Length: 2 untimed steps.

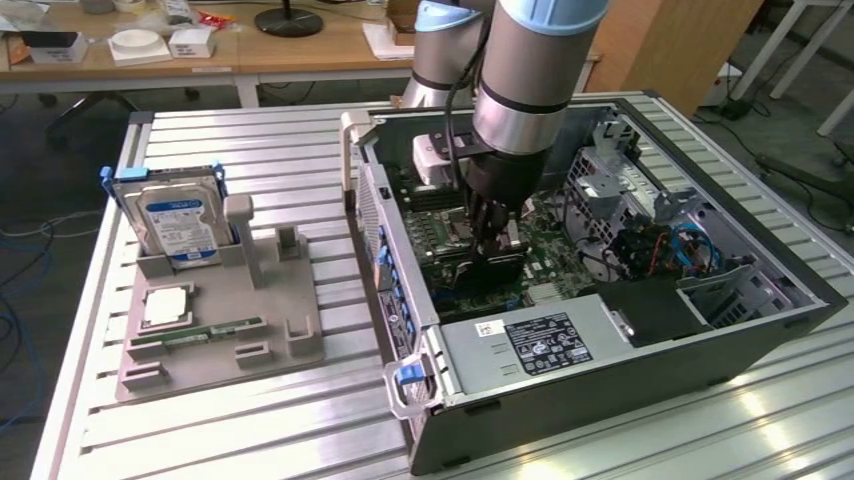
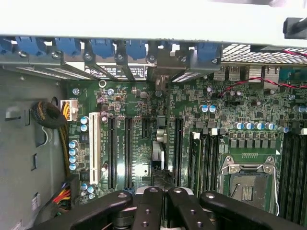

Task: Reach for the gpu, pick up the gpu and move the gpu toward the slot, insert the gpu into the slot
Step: 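Insert the gpu into the slot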

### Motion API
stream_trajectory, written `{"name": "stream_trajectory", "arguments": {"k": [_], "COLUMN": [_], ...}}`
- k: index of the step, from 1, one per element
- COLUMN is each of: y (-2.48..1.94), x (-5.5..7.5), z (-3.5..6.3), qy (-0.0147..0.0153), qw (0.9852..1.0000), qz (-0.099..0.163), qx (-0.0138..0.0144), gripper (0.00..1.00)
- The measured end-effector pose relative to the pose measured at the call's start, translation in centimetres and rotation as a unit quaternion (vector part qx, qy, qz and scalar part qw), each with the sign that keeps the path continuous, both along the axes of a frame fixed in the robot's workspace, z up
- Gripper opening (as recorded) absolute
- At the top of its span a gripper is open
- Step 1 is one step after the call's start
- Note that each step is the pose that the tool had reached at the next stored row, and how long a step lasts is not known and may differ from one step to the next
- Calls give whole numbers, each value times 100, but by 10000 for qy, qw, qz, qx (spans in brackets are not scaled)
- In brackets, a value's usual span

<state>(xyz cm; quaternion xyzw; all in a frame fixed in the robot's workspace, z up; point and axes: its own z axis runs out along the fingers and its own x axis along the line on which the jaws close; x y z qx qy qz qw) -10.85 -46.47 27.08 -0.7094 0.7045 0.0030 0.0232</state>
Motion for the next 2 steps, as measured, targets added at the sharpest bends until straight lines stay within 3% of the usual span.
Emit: {"name": "stream_trajectory", "arguments": {"k": [2], "y": [0], "x": [0], "z": [0], "qy": [0], "qw": [10000], "qz": [0], "qx": [0], "gripper": [10]}}
